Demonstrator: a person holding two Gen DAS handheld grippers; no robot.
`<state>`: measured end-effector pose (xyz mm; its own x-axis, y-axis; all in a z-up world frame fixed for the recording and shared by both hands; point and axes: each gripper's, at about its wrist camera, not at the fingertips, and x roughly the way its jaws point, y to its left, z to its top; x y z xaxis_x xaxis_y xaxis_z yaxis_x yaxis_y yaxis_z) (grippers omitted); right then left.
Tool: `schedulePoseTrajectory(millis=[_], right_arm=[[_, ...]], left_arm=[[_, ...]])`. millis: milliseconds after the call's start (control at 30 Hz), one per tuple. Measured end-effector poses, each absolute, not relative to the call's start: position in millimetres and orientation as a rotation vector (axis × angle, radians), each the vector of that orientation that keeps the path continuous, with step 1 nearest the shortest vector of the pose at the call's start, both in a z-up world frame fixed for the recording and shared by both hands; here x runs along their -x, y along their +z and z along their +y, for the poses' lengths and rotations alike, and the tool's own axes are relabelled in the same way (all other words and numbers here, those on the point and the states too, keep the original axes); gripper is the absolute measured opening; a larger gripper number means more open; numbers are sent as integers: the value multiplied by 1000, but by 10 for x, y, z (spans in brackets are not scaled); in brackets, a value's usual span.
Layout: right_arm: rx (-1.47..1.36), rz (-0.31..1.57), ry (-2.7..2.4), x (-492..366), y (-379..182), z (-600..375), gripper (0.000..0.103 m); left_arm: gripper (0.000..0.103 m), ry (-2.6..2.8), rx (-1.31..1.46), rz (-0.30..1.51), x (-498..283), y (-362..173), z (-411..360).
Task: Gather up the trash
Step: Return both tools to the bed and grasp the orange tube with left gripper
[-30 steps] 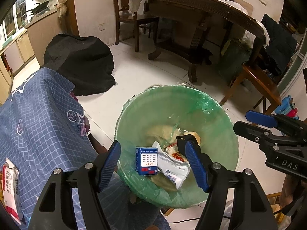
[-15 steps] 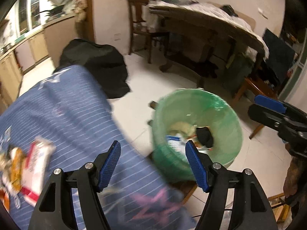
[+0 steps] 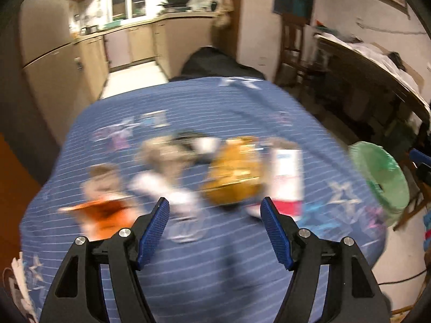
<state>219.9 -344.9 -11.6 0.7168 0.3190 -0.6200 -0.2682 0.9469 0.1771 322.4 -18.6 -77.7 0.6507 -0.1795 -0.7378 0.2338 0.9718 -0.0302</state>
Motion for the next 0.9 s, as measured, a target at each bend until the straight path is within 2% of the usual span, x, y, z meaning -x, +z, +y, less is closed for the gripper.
schedulePoseTrajectory(millis=[133, 233, 367, 600, 633, 667, 700, 767, 900], right_arm=[[-62, 727, 358, -2247, -163, -3170, 74], [-44, 744, 388, -2316, -195, -2925, 74], [-27, 767, 429, -2377, -254, -2625, 74], [-55, 819, 474, -2539, -362, -2327, 74], [-52, 826, 476, -2555, -382, -2291, 74], [-49, 830, 477, -2563, -396, -2260, 74], [-46, 834, 479, -2568, -413, -2244, 74], [-43, 843, 480, -2586, -453, -2207, 74], [-56, 856, 476, -2609, -516, -2212, 74]], left_arm=[[76, -192, -104, 787, -3237, -737, 697], [77, -222, -148, 779, -3303, -755, 1137], [77, -330, -218, 815, -3414, -858, 1326], [76, -387, -287, 848, -3591, -1104, 1213], [70, -389, -287, 849, -3612, -1124, 1172], [60, -387, -286, 849, -3614, -1146, 1138], [55, -378, -274, 854, -3633, -1167, 1144], [32, -363, -244, 863, -3679, -1184, 1171], [22, -361, -227, 874, -3657, -1222, 1130]])
